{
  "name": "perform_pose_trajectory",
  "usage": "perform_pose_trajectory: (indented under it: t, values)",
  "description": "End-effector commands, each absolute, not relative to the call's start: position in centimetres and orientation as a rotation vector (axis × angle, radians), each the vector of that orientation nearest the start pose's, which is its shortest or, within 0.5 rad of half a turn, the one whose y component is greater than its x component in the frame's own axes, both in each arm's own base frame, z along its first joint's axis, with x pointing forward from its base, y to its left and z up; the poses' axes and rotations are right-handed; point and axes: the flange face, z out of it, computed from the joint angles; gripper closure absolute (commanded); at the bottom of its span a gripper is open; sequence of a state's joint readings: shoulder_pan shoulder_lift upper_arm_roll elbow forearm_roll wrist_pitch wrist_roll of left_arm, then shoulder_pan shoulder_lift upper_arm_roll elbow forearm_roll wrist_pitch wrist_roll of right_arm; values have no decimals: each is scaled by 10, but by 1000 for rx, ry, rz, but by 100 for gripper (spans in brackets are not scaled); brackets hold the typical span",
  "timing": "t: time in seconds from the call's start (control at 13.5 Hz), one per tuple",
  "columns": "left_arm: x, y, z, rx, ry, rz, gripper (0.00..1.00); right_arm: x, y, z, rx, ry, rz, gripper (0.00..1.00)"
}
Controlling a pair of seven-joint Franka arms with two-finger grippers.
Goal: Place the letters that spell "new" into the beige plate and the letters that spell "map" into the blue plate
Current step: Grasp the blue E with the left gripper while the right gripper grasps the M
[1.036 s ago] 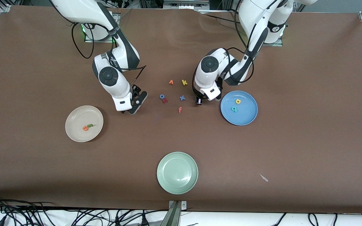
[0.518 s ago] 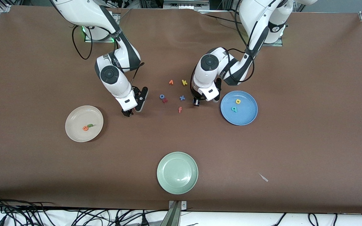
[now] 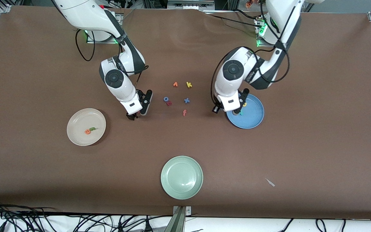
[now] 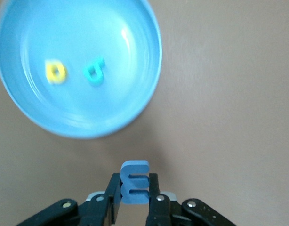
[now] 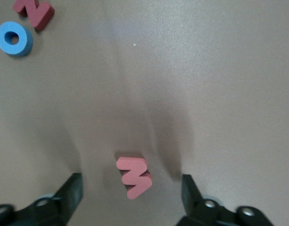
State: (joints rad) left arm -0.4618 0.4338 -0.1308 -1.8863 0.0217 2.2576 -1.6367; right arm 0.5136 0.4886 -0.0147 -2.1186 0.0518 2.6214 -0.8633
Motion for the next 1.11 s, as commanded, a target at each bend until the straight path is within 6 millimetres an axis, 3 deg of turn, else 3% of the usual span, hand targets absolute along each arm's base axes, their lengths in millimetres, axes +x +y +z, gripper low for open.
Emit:
perform_pose_trajectory:
  t: [0.0, 0.15, 0.22, 0.3, 0.52, 0.67, 0.81, 0.89, 1.04]
  values:
    - [534, -312, 291, -2775, -1269, 156, 94, 505, 276, 177, -2447, -1953, -33, 35]
    - [537, -290, 287, -2816, -1075, 218, 94, 506, 277, 177, -2436, -1969, -37, 37]
    - [539, -278, 283, -2834, -987, 252, 94, 506, 278, 179, -2436, -1969, -42, 50]
    - [539, -269, 280, -2844, -915, 284, 94, 506, 277, 178, -2436, -1969, -37, 54]
    - [527, -264, 264, -2825, -861, 331, 93, 506, 278, 178, -2439, -1965, -40, 66]
    - [525, -258, 258, -2808, -812, 308, 93, 505, 278, 175, -2443, -1957, -33, 83]
    - [520, -255, 246, -2797, -746, 298, 93, 509, 280, 178, -2452, -1947, -47, 88]
    - [525, -243, 243, -2795, -711, 290, 93, 514, 280, 183, -2458, -1942, -66, 95]
    - [538, -213, 239, -2823, -630, 321, 93, 524, 279, 194, -2470, -1923, -65, 95]
